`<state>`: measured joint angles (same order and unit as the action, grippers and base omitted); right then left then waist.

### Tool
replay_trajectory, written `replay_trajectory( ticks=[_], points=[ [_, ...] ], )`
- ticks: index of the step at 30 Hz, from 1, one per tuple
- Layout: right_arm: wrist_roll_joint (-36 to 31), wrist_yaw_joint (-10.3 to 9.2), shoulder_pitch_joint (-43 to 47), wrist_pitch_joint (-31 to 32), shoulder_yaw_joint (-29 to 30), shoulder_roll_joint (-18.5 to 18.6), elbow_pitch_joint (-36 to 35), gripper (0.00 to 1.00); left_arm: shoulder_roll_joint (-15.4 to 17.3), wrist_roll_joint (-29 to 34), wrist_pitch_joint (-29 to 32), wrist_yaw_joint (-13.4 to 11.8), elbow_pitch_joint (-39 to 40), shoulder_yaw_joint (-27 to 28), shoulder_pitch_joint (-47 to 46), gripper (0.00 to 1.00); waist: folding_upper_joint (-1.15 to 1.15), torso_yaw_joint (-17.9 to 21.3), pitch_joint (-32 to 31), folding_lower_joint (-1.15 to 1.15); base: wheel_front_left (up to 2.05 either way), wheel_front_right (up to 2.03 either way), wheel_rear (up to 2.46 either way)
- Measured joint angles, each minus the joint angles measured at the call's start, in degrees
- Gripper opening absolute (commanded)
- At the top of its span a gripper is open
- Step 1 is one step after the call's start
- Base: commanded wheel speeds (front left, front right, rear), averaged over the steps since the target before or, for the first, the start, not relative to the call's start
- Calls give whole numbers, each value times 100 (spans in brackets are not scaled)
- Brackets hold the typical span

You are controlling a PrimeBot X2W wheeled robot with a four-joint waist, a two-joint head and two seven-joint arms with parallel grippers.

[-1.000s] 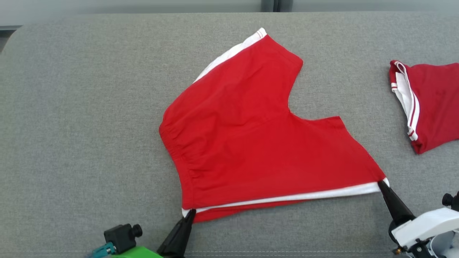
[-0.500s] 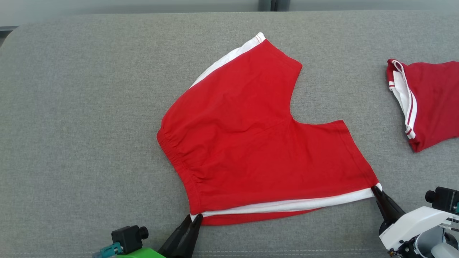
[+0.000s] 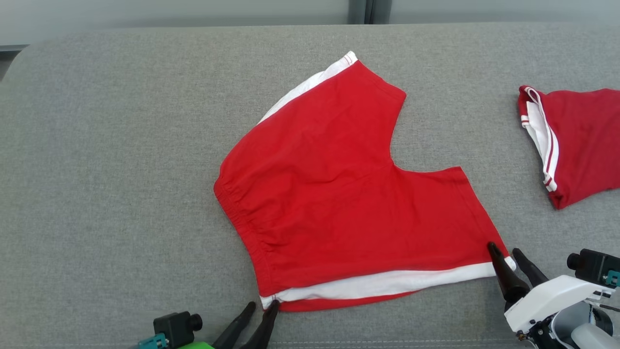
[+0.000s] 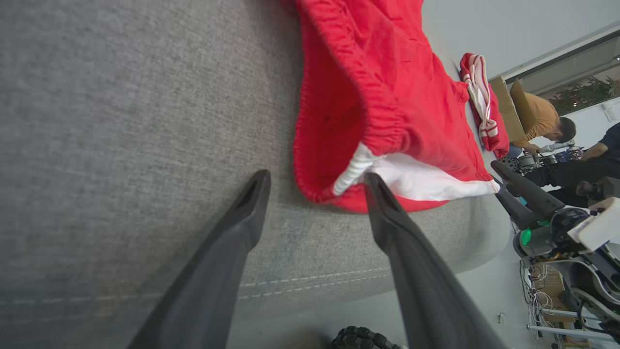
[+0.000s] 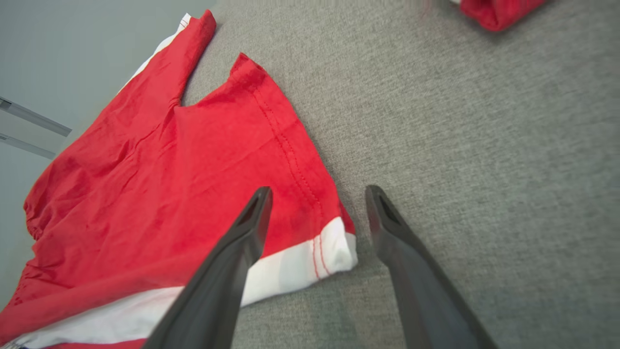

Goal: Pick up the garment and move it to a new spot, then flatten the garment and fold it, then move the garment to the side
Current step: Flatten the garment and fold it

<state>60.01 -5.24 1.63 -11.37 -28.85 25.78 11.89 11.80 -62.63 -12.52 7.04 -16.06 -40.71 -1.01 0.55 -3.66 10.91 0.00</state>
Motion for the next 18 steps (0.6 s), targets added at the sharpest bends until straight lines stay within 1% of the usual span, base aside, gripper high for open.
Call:
replay_trajectory(
  ticks=[4, 8, 12, 15, 18],
  points=[
    [-183, -43, 27, -119, 71, 135, 4, 100, 55, -20, -23, 0, 19, 73, 20, 100, 0, 10, -93, 0, 0, 0, 0],
    [-508, -100, 129, -241, 304, 339, -5, 100, 181, 45, -102, 1, 80, 233, 92, 100, 0, 15, -215, 0, 0, 0, 0],
    [-909, -146, 152, -296, 567, 479, -83, 100, 319, 318, -169, 1, 177, 475, 129, 100, 0, 17, -346, 0, 0, 0, 0],
    [-1214, -186, 148, -308, 751, 504, -225, 100, 392, 505, -174, -7, 207, 655, 129, 100, 0, 19, -451, 0, 0, 0, 0],
    [-1532, -187, 145, -307, 932, 475, -413, 100, 437, 733, -175, -122, 240, 857, 130, 100, 0, 28, -564, 0, 0, 0, 0]
  ],
)
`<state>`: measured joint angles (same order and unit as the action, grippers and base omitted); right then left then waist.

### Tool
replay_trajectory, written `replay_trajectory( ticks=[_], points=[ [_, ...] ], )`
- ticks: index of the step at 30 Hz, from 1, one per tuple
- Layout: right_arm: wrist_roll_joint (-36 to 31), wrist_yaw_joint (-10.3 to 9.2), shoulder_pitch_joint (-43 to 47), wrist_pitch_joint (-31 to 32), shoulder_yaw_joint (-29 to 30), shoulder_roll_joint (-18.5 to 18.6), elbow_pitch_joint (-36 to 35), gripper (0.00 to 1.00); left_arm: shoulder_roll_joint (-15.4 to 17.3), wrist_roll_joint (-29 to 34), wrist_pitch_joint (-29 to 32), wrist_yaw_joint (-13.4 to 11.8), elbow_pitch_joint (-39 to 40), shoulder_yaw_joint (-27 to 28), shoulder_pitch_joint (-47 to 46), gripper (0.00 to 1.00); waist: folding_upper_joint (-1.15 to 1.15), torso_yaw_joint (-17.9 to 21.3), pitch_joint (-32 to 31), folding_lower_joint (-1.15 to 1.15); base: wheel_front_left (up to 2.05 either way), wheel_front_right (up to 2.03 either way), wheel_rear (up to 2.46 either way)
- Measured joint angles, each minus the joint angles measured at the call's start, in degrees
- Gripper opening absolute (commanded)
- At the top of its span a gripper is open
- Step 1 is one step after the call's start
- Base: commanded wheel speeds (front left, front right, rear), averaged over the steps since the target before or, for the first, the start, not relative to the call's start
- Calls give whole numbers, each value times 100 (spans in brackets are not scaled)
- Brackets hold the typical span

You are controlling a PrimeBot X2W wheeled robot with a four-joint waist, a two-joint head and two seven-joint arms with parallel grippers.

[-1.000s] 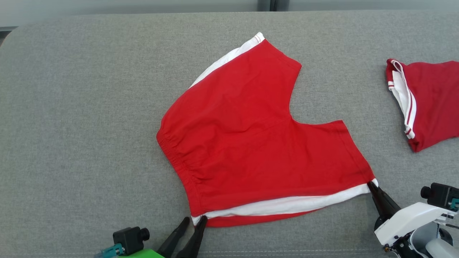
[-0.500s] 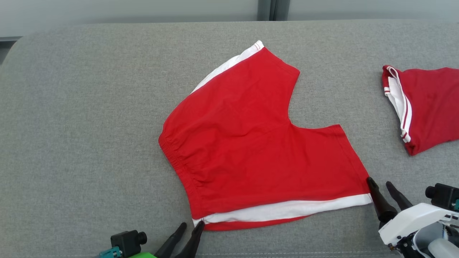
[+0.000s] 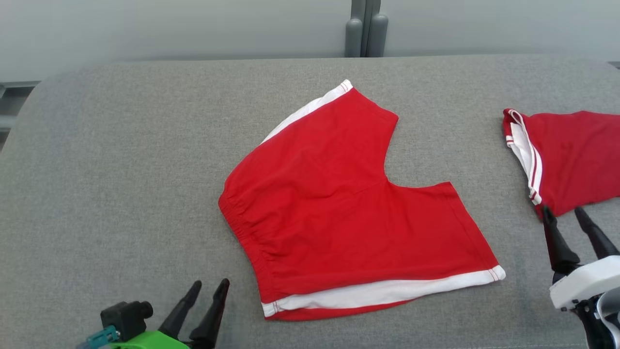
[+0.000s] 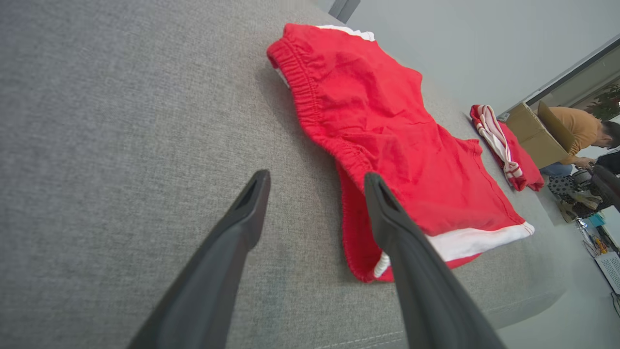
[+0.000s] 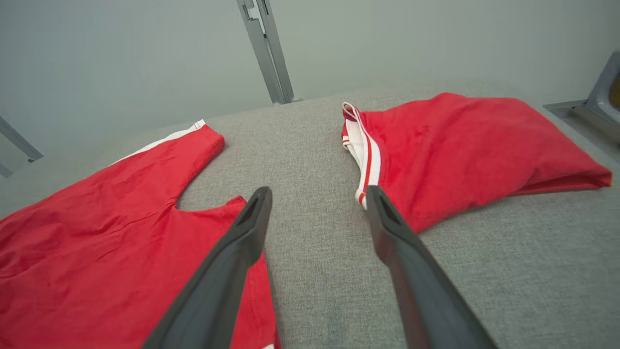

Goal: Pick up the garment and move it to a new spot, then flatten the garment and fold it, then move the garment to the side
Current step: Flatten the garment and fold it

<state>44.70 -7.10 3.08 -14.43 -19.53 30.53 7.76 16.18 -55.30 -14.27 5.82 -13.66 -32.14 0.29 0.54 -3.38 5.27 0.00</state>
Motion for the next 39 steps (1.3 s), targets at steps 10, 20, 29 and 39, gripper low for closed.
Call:
replay_trajectory(
  ticks=[10, 20, 29, 39],
  points=[
    [-1007, -7, 257, 0, 510, -121, -400, 100, 14, 712, 0, -422, 376, 973, 224, 100, 0, 30, -386, 0, 0, 0, 0],
    [-1546, -7, 985, 0, 822, -459, -374, 100, -149, 1143, 0, -536, 717, 1210, 694, 100, 0, -56, -638, 0, 0, 0, 0],
    [-1831, -7, 1203, 0, 966, -756, -505, 100, -243, 1497, 0, -590, 992, 1548, 983, 100, 0, -94, -682, 0, 0, 0, 0],
    [-1971, 82, 1418, 1, 335, -894, -101, 100, -380, 1618, 1, -374, 895, 960, 1181, 100, 0, -111, -556, 0, 0, 0, 0]
  ],
)
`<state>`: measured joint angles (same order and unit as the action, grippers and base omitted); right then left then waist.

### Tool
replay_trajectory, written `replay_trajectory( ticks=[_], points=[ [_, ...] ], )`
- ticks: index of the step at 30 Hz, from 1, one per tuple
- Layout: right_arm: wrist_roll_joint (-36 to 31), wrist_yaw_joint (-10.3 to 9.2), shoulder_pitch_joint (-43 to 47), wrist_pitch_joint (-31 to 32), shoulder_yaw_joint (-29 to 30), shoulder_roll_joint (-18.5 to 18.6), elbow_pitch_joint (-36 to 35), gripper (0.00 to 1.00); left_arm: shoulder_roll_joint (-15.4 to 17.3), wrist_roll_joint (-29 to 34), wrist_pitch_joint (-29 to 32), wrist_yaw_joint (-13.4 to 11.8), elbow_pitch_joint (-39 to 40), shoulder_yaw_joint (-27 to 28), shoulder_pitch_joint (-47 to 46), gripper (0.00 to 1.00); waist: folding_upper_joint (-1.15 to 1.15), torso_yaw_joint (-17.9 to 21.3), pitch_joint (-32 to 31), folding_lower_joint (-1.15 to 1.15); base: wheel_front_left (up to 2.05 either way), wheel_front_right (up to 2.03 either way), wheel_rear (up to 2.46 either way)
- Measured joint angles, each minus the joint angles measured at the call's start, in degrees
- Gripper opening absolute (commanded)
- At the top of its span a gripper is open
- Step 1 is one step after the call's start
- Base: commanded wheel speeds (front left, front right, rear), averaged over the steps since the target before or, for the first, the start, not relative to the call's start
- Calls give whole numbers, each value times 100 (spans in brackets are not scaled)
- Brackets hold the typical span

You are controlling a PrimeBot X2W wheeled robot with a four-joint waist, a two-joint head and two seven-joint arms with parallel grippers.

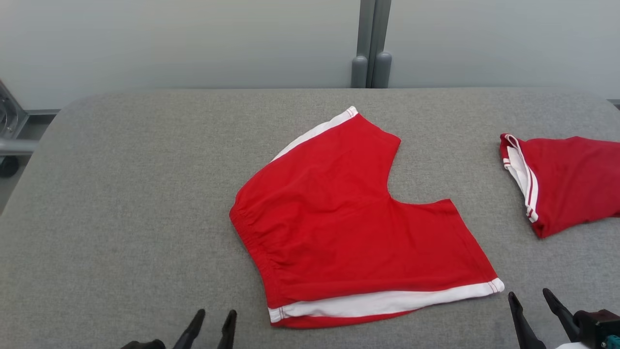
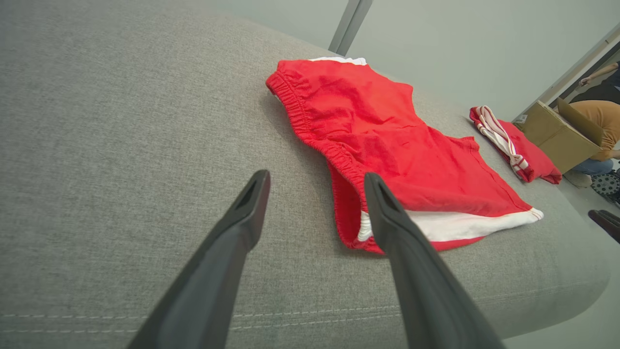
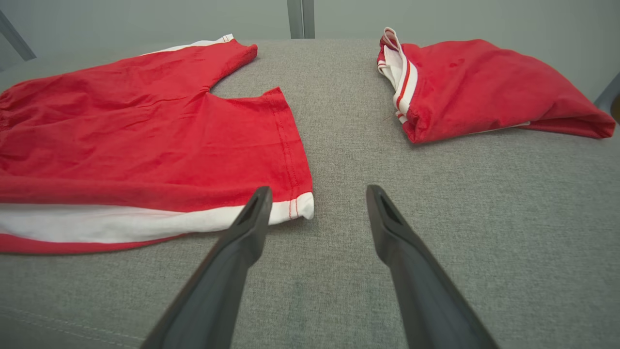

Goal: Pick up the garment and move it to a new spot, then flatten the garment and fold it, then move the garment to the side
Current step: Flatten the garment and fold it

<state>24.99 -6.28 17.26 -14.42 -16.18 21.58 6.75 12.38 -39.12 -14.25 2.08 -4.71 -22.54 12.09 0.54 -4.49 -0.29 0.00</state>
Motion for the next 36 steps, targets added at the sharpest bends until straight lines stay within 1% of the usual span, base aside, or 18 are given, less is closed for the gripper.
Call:
replay_trajectory(
  ticks=[5, 11, 14, 19, 20, 21, 22, 23, 24, 25, 26, 27, 28, 30, 31, 36],
  points=[
    [-35, 71, -105, 4, -118, -16, 250, 100, -153, -11, 131, 198, -32, -400, -22, 100, 0, -12, 166, 0, 0, 0, 0],
    [-11, 163, -630, 69, -116, -148, 568, 100, -318, -11, 269, 247, -143, -634, -276, 100, 0, -5, 403, 0, 0, 0, 0],
    [34, 174, -779, 94, -124, -233, 784, 100, -398, 3, 297, 254, -254, -720, -480, 100, 0, -4, 511, 0, 0, 0, 0],
    [92, 267, -901, 141, -194, -404, 1129, 95, -510, -3, 310, 301, -420, -732, -605, 100, 0, -37, 599, 0, 0, 0, 0],
    [109, 275, -923, 138, -194, -405, 1181, 91, -525, -3, 310, 302, -441, -734, -612, 100, 0, -40, 607, 0, 0, 0, 0],
    [136, 277, -958, 137, -193, -410, 1239, 84, -541, -3, 310, 302, -467, -739, -622, 100, 0, -43, 614, 0, 0, 0, 0],
    [155, 285, -990, 136, -191, -419, 1280, 70, -554, -3, 310, 303, -493, -744, -627, 100, 0, -44, 619, 0, 0, 0, 0],
    [187, 311, -1022, 136, -188, -437, 1314, 63, -557, -3, 310, 305, -526, -750, -627, 100, 0, -46, 626, 0, 0, 0, 0],
    [211, 324, -1042, 135, -176, -465, 1345, 53, -556, -3, 311, 323, -555, -767, -630, 100, 0, -48, 636, 0, 0, 0, 0],
    [246, 334, -1074, 135, -159, -505, 1400, 47, -557, -4, 312, 347, -578, -791, -635, 100, 0, -53, 649, 0, 0, 0, 0],
    [256, 350, -1103, 135, -160, -527, 1449, 45, -561, -12, 320, 354, -592, -820, -647, 100, 0, -58, 658, 0, 0, 0, 0],
    [266, 378, -1129, 135, -164, -539, 1485, 39, -566, -32, 320, 354, -604, -839, -659, 100, 0, -62, 663, 0, 0, 0, 0],
    [285, 392, -1152, 135, -163, -547, 1528, 16, -571, -49, 320, 354, -616, -856, -678, 100, 0, -65, 667, 0, 0, 0, 0],
    [314, 434, -1203, 135, -167, -557, 1613, 1, -573, -53, 331, 356, -655, -878, -740, 100, 0, -72, 671, 0, 0, 0, 0],
    [322, 472, -1223, 135, -167, -565, 1639, 1, -573, -53, 337, 371, -681, -880, -765, 100, 0, -75, 672, 0, 0, 0, 0],
    [324, 528, -1307, 133, -183, -600, 1806, 0, -600, -207, 412, 379, -838, -927, -775, 100, 0, -90, 671, 0, 0, 0, 0]
  ],
)
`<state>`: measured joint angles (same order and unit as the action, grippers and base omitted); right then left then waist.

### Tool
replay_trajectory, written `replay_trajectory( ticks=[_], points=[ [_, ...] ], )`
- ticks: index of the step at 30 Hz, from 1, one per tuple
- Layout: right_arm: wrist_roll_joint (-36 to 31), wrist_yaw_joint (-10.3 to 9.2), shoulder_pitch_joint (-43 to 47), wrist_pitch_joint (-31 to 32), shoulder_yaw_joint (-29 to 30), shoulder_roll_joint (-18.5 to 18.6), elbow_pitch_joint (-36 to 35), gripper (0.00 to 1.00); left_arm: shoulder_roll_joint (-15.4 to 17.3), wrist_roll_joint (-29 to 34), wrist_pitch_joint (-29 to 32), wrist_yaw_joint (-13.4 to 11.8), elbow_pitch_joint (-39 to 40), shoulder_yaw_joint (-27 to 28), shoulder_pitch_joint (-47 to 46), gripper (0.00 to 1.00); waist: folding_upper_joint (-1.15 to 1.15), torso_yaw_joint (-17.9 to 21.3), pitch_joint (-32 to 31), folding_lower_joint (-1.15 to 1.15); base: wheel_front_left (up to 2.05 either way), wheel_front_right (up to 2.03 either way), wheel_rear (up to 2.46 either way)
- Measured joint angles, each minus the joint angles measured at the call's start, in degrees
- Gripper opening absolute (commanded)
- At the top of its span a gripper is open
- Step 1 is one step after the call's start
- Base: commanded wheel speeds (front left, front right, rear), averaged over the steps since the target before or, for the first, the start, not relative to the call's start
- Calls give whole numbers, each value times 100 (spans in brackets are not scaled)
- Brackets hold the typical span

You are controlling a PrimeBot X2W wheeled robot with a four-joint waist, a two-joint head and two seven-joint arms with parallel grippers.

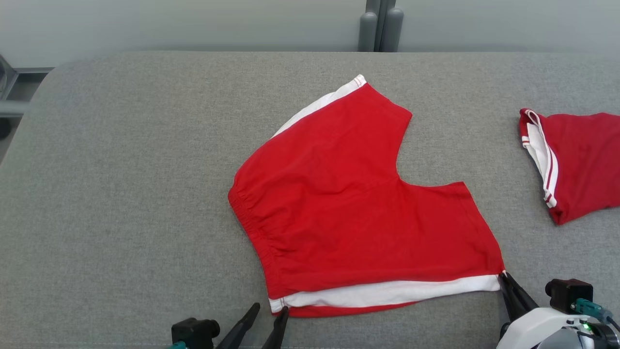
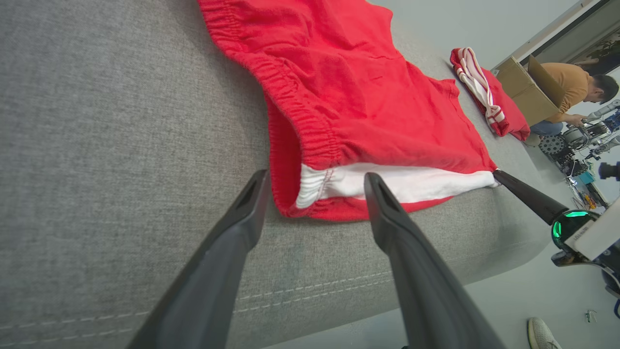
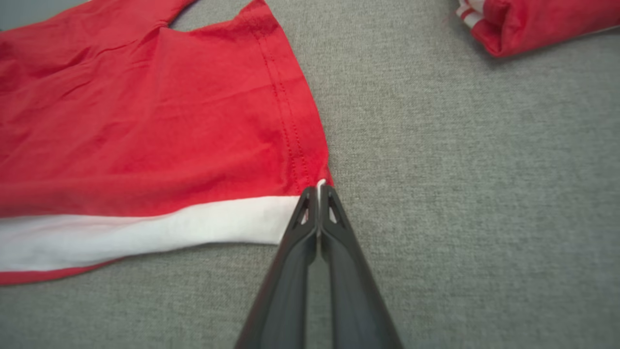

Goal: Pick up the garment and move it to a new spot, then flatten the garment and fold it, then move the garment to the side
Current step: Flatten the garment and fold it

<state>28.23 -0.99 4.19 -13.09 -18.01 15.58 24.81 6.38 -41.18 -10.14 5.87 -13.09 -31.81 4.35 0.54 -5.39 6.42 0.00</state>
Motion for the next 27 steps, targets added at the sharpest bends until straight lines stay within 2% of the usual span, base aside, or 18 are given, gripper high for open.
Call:
replay_trajectory(
  ticks=[13, 14, 15, 16, 17, 22, 27],
  points=[
    [-1, 160, -260, -8, -46, -43, 226, 0, -101, -75, 7, 52, -307, -157, -270, 100, 0, 21, 39, 0, 0, 0, 0],
    [-2, 165, -286, -21, -47, -44, 240, 0, -123, -76, 7, 53, -335, -163, -294, 92, 0, 24, 52, 0, 0, 0, 0],
    [-2, 167, -304, -43, -47, -47, 254, 0, -135, -85, 8, 62, -371, -168, -323, 71, 0, 26, 59, 0, 0, 0, 0],
    [-3, 168, -320, -51, -47, -49, 270, 0, -145, -94, 8, 66, -404, -174, -346, 43, 0, 29, 64, 0, 0, 0, 0],
    [-8, 200, -360, -51, -48, -53, 309, 0, -152, -100, 37, 67, -470, -199, -370, 0, 0, 37, 76, 0, 0, 0, 0],
    [350, 353, -400, -57, 281, -180, 177, 0, -148, -192, 238, 102, -499, -374, -384, 0, 0, 67, 102, 0, 0, 0, 0],
    [1217, 681, -362, -82, 687, -299, -252, 0, -29, -604, 504, 112, -211, -369, -357, 0, 0, 77, 83, 0, 0, 0, 0]
  ],
)
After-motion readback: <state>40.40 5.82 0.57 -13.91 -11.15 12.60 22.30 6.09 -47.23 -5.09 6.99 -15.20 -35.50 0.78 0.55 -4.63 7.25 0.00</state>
